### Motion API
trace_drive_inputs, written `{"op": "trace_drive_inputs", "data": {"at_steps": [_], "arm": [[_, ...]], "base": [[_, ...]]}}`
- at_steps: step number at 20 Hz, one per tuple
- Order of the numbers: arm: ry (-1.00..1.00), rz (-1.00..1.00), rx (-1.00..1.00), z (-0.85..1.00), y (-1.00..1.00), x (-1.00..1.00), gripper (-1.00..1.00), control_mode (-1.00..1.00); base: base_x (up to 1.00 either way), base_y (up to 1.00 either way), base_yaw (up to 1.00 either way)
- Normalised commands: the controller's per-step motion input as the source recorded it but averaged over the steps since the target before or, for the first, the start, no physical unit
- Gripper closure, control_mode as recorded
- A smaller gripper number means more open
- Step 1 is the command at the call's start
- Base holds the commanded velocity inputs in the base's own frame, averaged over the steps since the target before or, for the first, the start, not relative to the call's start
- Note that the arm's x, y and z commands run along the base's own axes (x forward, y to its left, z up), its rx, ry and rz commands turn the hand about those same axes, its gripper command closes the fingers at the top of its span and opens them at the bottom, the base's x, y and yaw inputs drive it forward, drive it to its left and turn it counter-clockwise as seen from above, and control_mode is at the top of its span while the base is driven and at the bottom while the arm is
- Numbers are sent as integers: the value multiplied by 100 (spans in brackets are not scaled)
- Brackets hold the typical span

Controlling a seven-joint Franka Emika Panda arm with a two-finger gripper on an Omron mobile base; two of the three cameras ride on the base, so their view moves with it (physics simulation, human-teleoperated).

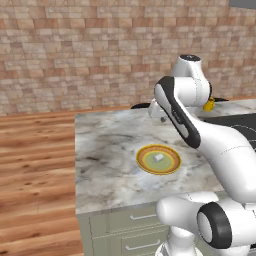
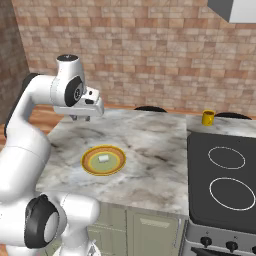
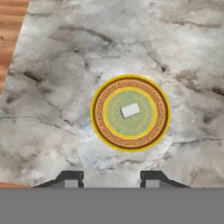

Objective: Pick up the marshmallow and place it in the cup of hot chocolate on the dining counter.

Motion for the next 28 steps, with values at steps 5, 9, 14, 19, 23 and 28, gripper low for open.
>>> {"op": "trace_drive_inputs", "data": {"at_steps": [5,9,14,19,23,28], "arm": [[0,0,5,-4,0,-32,-100,-100],[-10,-8,11,-8,0,-89,-100,-100],[-1,-21,11,-9,-9,-58,-100,-100],[9,-33,11,-3,-15,-2,-100,-100],[6,-37,8,-20,-23,2,-100,-100],[18,-32,9,-32,-32,15,-100,-100]], "base": [[0,0,0],[0,0,0],[0,0,0],[0,0,0],[0,0,0],[0,0,0]]}}
